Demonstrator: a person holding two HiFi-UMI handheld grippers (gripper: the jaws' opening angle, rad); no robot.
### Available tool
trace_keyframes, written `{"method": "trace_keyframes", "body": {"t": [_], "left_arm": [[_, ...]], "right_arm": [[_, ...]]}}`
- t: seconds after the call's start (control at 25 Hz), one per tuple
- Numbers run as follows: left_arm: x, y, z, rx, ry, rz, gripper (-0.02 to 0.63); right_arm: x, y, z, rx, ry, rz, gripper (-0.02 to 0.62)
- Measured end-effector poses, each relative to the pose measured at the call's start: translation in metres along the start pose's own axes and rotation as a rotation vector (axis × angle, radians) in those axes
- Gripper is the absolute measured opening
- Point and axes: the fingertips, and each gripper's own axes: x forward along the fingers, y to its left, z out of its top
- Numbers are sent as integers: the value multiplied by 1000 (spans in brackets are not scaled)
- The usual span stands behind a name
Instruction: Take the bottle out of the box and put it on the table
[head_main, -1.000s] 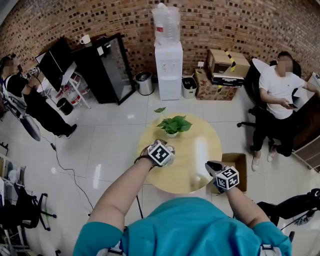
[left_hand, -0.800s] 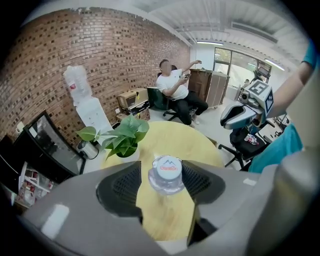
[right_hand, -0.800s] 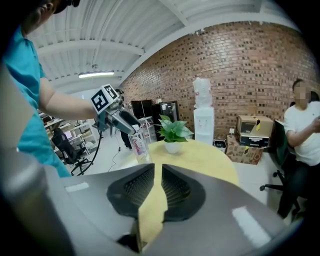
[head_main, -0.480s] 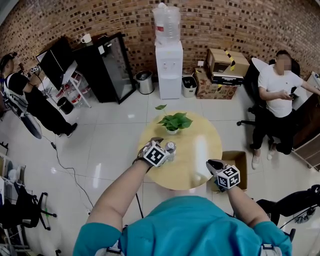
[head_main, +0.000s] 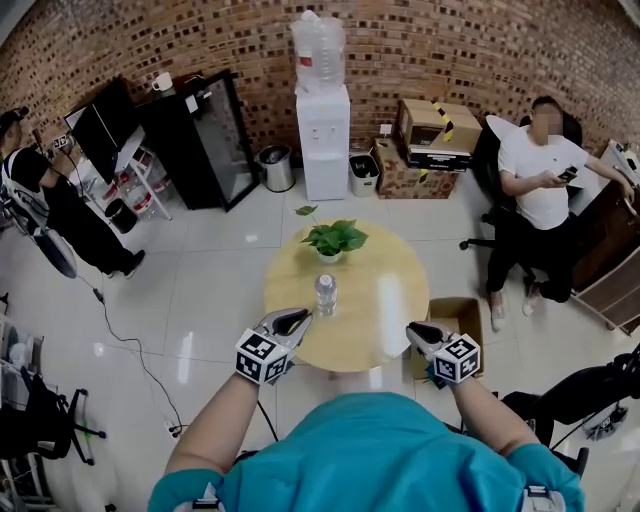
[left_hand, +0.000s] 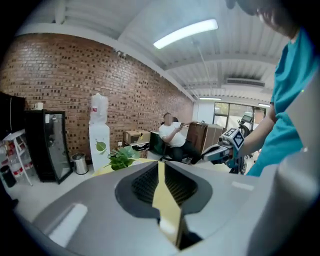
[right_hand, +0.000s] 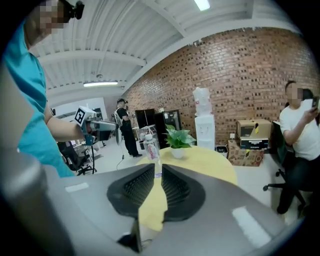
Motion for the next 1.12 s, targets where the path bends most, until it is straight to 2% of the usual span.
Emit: {"method": "trace_keyframes", "body": {"t": [0.08, 0.24, 0.36, 0.56, 0.72, 0.88, 1.0, 1.12], "left_arm": [[-11, -46, -12, -20, -21, 8, 0], [-20, -152, -40, -64, -31, 27, 0], [-18, -216, -46, -100, -30, 53, 0], [-13, -330, -49, -144, -79, 103, 0], [-16, -408, -35, -127, -91, 115, 0], [-46, -458, -26, -81, -98, 177, 0], [-71, -473, -25, -74, -97, 224, 0], [-100, -491, -39, -74, -106, 250, 0]], "right_arm": [[-30, 14, 3, -28, -34, 24, 44], [-98, 46, 11, -91, -107, 71, 43], [-152, 67, 14, -117, -160, 113, 38], [-264, 105, -26, -185, -181, 197, 27], [-328, 120, -49, -185, -182, 239, 23], [-366, 147, -76, -183, -186, 301, 23], [-384, 162, -79, -176, -207, 322, 23], [-403, 186, -90, -190, -212, 324, 23]]}}
